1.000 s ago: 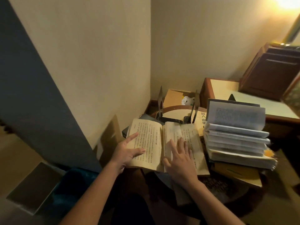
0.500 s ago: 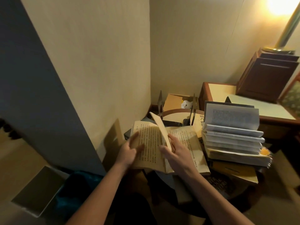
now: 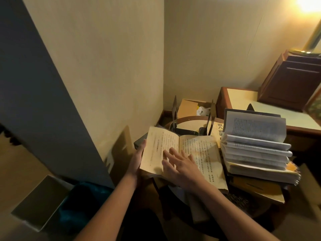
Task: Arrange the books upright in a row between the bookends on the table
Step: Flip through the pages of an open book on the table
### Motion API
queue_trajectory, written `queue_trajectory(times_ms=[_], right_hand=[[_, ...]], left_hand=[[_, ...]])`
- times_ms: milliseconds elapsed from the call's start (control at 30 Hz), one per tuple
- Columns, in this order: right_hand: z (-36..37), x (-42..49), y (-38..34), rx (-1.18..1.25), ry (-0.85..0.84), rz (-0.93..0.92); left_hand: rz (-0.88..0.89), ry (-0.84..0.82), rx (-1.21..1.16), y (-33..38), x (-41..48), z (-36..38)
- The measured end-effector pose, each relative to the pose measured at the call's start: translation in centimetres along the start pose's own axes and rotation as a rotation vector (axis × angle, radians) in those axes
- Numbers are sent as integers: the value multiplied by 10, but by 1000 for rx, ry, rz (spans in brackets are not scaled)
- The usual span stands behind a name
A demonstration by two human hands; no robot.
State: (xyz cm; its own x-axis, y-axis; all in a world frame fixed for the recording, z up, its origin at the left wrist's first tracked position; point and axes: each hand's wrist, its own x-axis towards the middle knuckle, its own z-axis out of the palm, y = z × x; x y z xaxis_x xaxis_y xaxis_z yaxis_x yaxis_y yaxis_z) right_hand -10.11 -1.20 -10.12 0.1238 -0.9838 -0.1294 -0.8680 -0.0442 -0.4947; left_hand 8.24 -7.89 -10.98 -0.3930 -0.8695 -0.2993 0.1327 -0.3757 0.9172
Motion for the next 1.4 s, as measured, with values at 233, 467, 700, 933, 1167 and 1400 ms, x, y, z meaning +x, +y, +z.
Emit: queue_trajectory(times_ms=[233, 467, 700, 933, 1167, 1400], right_hand=[[-5, 15, 37, -235, -39, 58], [-8, 32, 49, -248, -25, 93], [-1, 34, 53, -308, 1, 98], [-4, 35, 51, -301, -21, 117], [-4, 33, 50, -310, -26, 110], [-1, 33, 50, -330, 8, 106]], left_hand=[[-114, 294, 305, -21, 11, -12], [363, 264, 1113, -21, 1, 17], [241, 140, 1433, -29, 35, 40], [114, 87, 1459, -10, 74, 45], [164, 57, 1351, -30, -1, 52], [97, 57, 1355, -23, -8, 42]])
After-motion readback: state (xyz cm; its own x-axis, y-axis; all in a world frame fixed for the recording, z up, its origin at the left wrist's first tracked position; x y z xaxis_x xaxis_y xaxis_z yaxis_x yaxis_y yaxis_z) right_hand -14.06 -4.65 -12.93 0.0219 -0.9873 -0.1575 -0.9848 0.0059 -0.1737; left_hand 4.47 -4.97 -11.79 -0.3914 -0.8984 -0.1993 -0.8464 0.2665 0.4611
